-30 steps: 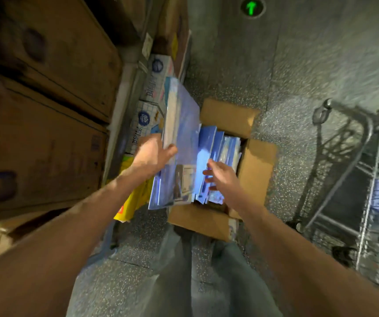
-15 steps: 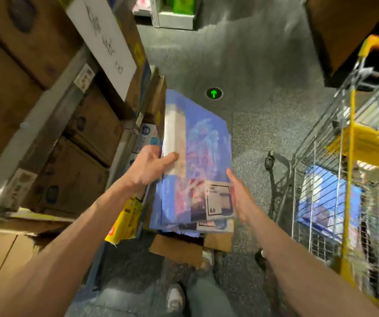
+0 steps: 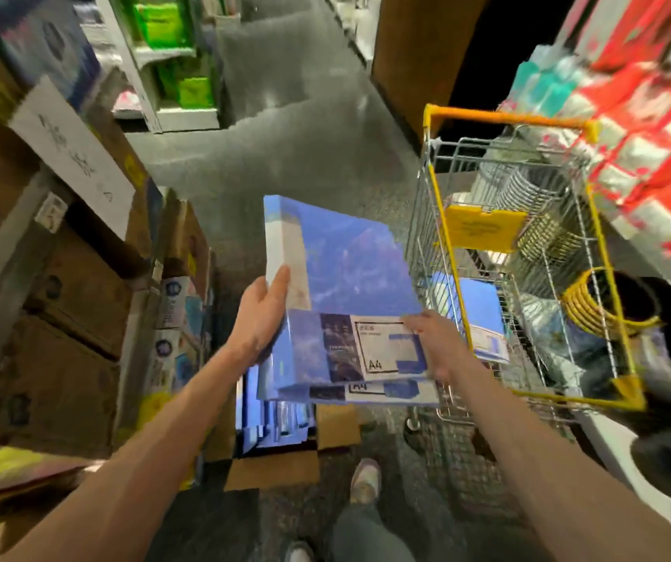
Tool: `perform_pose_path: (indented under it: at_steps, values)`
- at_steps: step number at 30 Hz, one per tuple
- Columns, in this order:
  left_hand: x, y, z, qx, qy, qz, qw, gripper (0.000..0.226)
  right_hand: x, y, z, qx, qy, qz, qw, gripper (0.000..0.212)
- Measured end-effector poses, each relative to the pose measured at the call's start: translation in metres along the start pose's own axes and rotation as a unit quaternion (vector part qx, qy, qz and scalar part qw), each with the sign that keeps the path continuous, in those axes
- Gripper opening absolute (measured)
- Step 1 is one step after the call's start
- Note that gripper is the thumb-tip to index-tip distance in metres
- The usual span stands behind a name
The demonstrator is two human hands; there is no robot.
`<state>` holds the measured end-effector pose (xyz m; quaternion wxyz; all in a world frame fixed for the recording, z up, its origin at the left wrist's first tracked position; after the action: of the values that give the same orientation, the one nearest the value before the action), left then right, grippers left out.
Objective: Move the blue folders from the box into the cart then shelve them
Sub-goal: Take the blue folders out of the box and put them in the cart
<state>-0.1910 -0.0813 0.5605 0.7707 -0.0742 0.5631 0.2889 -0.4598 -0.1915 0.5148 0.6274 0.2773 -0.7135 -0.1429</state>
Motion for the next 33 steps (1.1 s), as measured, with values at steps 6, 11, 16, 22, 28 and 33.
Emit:
perform_pose_path:
  at_steps: [6,11,16,22,28,33]
  values:
    - [-0.058,0.014,-0.099,0.057,-0.013,-0.022,0.998,0.033,0.028,0.024,0.094,-0.05,-0.025,-0.009,0.998,0.045]
    - [-0.092,0.006,-0.197,0.1,-0.053,-0.045,0.993,0.028,0.035,0.013,0.186,-0.116,-0.022,-0.024,0.993,0.039]
    - [-0.126,-0.003,-0.284,0.089,-0.087,-0.053,0.991,0.027,0.053,-0.031,0.278,-0.148,0.003,0.001,0.989,0.069]
    - [-0.152,-0.024,-0.368,0.055,-0.153,-0.06,0.985,0.033,0.083,-0.076,0.35,-0.157,0.004,-0.01,0.988,0.051]
    - [-0.155,-0.053,-0.421,0.065,-0.174,-0.055,0.981,0.031,0.081,-0.12,0.383,-0.152,0.013,-0.051,0.987,0.059]
    - [-0.141,-0.097,-0.454,0.071,-0.205,-0.056,0.975,0.039,0.077,-0.15,0.387,-0.17,-0.002,-0.099,0.98,0.058]
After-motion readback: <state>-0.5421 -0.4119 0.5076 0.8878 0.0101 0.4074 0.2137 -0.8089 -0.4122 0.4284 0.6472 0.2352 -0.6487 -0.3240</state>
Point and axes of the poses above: each hand's wrist, its own y-axis away from the middle knuckle, its own z-axis out of the back of the hand, x = y × z, the point moved 6 cm from there along -y, towards the middle knuckle, and after that the axes turned 13 degrees about -y, right-handed, at the moved point
